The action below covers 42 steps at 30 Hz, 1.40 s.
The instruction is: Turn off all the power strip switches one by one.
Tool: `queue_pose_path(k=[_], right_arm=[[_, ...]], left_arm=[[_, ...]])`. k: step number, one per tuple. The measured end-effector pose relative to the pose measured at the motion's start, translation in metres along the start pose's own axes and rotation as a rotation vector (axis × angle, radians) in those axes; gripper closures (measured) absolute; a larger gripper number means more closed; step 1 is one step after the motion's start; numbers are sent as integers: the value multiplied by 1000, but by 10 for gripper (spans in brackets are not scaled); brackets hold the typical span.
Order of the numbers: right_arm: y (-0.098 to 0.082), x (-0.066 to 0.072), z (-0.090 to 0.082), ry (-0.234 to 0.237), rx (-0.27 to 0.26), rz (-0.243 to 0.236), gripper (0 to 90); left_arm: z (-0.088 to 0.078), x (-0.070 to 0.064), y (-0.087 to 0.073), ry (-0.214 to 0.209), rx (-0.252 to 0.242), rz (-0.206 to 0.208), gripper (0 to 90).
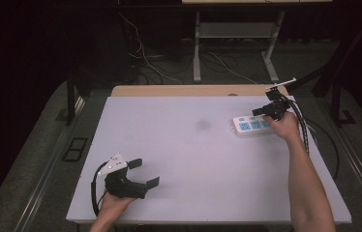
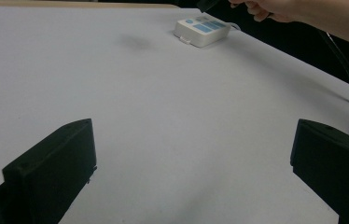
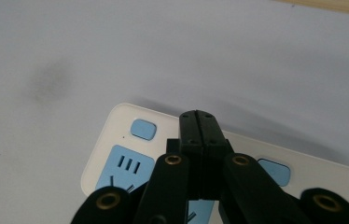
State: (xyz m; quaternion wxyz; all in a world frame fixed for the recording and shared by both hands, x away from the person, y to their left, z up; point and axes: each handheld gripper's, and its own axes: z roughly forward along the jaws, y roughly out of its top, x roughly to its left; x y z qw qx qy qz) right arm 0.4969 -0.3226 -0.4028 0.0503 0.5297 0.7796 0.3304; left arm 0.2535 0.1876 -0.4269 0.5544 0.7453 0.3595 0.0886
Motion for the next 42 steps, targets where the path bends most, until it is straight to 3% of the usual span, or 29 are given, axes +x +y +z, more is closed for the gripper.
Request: queue_pose_path(k=[10, 22, 34, 42], right_arm=[[-5, -3, 12, -7, 24, 12, 900], [-14, -14, 10, 17, -36, 52, 900], [-12, -11, 12, 35, -38, 48, 900], [-12, -5, 13, -7, -30, 12, 900]], left_arm=[[0, 0, 0, 1, 2, 1, 0], [-1, 2, 0, 7, 1, 0, 0], [-1, 2, 0, 9, 4, 0, 0], [-1, 3, 0, 11, 3, 0, 0]])
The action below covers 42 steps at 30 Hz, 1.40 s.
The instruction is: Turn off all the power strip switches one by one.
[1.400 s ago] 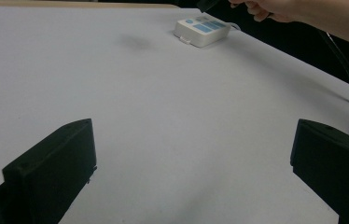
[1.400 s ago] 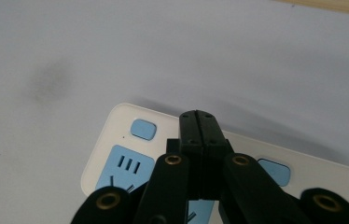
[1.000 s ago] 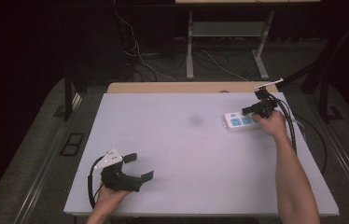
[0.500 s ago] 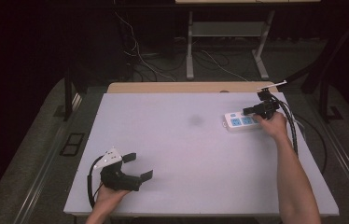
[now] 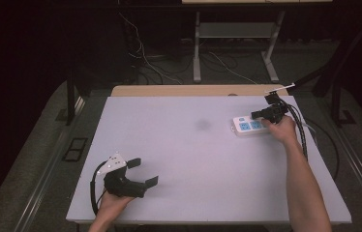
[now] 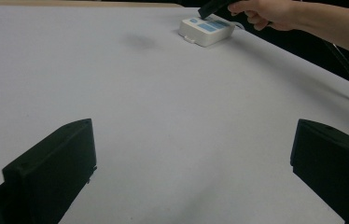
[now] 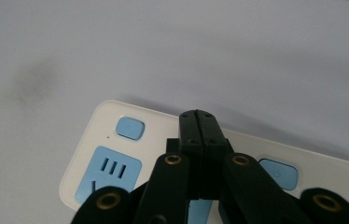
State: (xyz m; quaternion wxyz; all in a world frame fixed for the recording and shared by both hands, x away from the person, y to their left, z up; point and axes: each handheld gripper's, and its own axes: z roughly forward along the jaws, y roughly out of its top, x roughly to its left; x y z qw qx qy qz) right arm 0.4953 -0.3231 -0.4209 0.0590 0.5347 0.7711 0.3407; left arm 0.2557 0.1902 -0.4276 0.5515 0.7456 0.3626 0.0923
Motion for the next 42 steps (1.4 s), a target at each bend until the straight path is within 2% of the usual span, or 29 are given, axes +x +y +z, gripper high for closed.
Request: queue_pose_path(k=[1, 4, 7, 17, 18, 20, 23, 30, 42], right_arm=[[-1, 0, 1, 15, -2, 2, 900], [-1, 5, 4, 11, -13, -17, 900], [2, 7, 5, -14, -3, -31, 900], [2, 7, 5, -7, 2, -11, 900], [3, 6, 4, 13, -4, 0, 900], [3, 7, 2, 11, -6, 6, 900], [4, 10, 1, -3, 10, -20, 900], [8, 12, -11, -2, -12, -41, 900], [17, 0, -36, -23, -45, -22, 900]], left_arm=[[0, 0, 0, 0, 0, 0, 0], [0, 0, 0, 1, 2, 1, 0], [-1, -1, 0, 1, -3, 1, 0], [0, -2, 0, -3, 6, 6, 0], [0, -2, 0, -3, 5, 5, 0], [0, -1, 0, -3, 4, 4, 0], [0, -1, 0, -3, 1, 0, 0], [1, -2, 0, -5, 3, 5, 0], [0, -2, 0, -3, 3, 3, 0]])
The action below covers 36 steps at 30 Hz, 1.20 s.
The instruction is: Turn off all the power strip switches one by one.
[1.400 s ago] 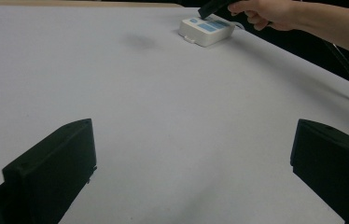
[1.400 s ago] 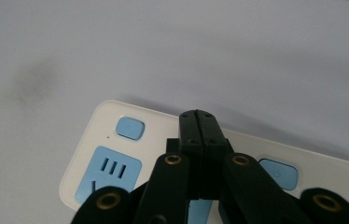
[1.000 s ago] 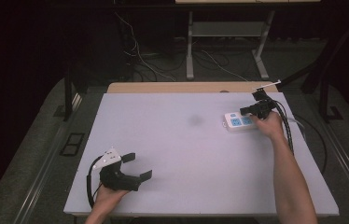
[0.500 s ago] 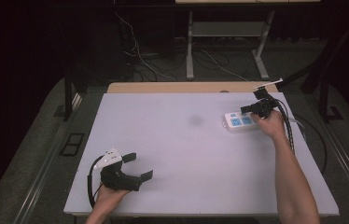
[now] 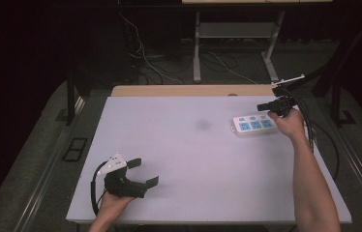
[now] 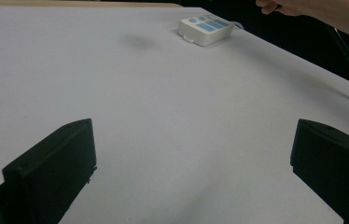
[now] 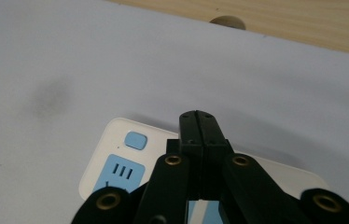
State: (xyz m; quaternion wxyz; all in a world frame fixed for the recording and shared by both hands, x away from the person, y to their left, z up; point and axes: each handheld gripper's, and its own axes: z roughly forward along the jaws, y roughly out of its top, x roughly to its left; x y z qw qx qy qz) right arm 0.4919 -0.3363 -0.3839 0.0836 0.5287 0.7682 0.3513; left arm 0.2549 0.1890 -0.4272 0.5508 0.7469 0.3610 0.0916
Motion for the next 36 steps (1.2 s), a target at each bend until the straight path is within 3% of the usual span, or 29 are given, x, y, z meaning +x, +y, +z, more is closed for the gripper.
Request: queue_pose_path(k=[7, 14, 28, 36], right_arm=[[-1, -15, -13, 2, -31, 53, 900], [-9, -25, -9, -20, -6, 72, 900], [-23, -31, 10, -12, 38, 110, 900], [-25, -30, 16, -19, 42, 99, 900]], left_arm=[[0, 0, 0, 2, -2, 0, 0], [0, 0, 0, 1, 0, 2, 0], [-1, 1, 0, 2, -1, 0, 0], [1, 0, 0, 1, 4, 1, 0]])
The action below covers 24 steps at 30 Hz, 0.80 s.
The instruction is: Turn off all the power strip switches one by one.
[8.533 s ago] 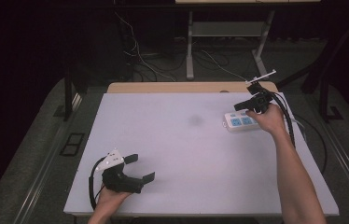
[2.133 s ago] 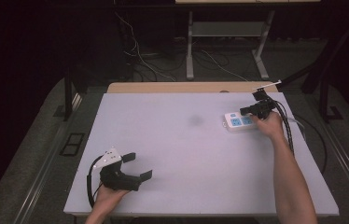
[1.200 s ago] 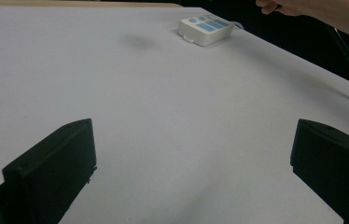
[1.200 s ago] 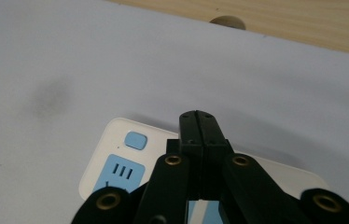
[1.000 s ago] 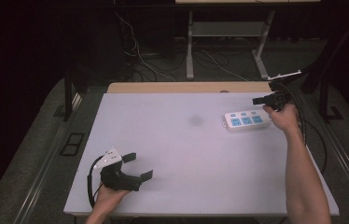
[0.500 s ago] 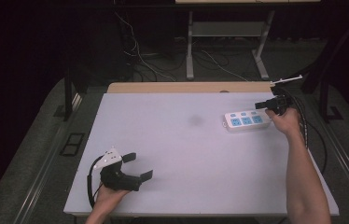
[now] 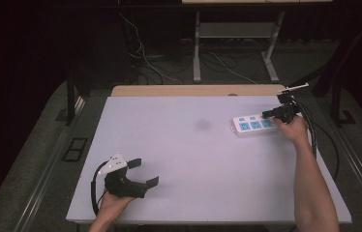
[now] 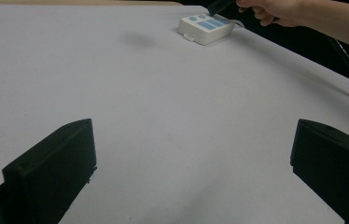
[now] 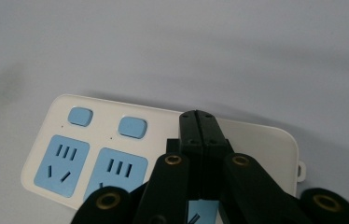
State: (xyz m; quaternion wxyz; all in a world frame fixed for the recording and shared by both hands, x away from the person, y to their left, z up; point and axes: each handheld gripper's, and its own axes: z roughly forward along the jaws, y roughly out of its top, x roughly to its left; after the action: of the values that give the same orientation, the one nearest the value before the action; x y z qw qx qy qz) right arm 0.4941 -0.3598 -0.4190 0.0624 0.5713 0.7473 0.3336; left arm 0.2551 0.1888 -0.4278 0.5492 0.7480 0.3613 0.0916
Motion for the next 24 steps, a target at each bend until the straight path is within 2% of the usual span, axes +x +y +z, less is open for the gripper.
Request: queue_pose_path(k=[4, 13, 18, 22, 24], right_arm=[[0, 0, 1, -12, -11, 3, 900], [0, -1, 1, -6, -21, 8, 900], [-1, -3, 1, -24, -29, 12, 900], [-5, -8, 0, -2, -46, 53, 900], [-6, -8, 0, -6, -54, 50, 900]], left_arm=[[-1, 0, 0, 2, -1, -1, 0], [0, 0, 0, -2, 2, 4, 0], [1, 0, 0, -2, 3, 5, 0], [1, 0, 0, 0, 2, 5, 0], [1, 0, 0, 0, 2, 5, 0]])
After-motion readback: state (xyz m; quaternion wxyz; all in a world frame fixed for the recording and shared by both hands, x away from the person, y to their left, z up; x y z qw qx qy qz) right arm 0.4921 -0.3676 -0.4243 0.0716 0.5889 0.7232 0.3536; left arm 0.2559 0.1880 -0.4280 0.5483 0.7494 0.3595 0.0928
